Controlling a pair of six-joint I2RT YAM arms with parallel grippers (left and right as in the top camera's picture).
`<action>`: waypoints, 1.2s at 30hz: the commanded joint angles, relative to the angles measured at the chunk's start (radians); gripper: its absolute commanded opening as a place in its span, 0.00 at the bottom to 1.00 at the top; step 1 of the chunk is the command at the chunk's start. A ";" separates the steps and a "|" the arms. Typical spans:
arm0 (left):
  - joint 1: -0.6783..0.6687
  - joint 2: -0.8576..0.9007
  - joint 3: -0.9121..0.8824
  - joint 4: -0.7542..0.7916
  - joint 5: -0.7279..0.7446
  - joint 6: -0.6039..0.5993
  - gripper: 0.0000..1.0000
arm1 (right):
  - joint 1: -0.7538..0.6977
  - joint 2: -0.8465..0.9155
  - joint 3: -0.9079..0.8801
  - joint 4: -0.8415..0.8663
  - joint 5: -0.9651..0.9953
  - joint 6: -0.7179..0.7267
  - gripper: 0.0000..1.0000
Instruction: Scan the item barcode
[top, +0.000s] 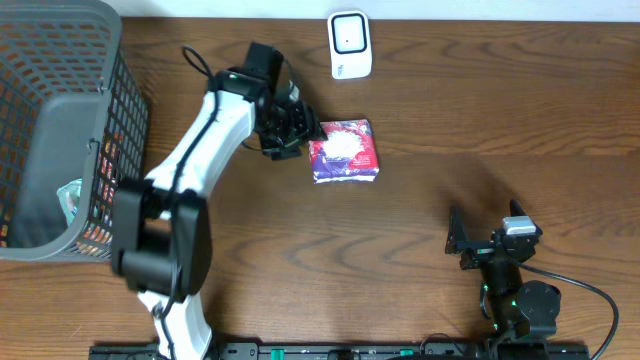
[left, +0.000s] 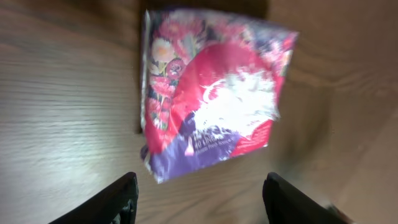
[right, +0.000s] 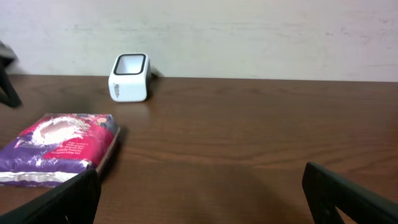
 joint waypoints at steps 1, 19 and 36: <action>0.002 -0.098 0.029 -0.020 -0.172 0.058 0.66 | -0.003 -0.001 -0.001 -0.003 0.004 0.011 0.99; -0.091 -0.105 -0.013 -0.072 -0.196 0.212 0.37 | -0.003 -0.001 -0.001 -0.003 0.004 0.011 0.99; -0.209 -0.105 -0.013 -0.016 -0.308 0.212 0.56 | -0.003 -0.001 -0.001 -0.003 0.004 0.011 0.99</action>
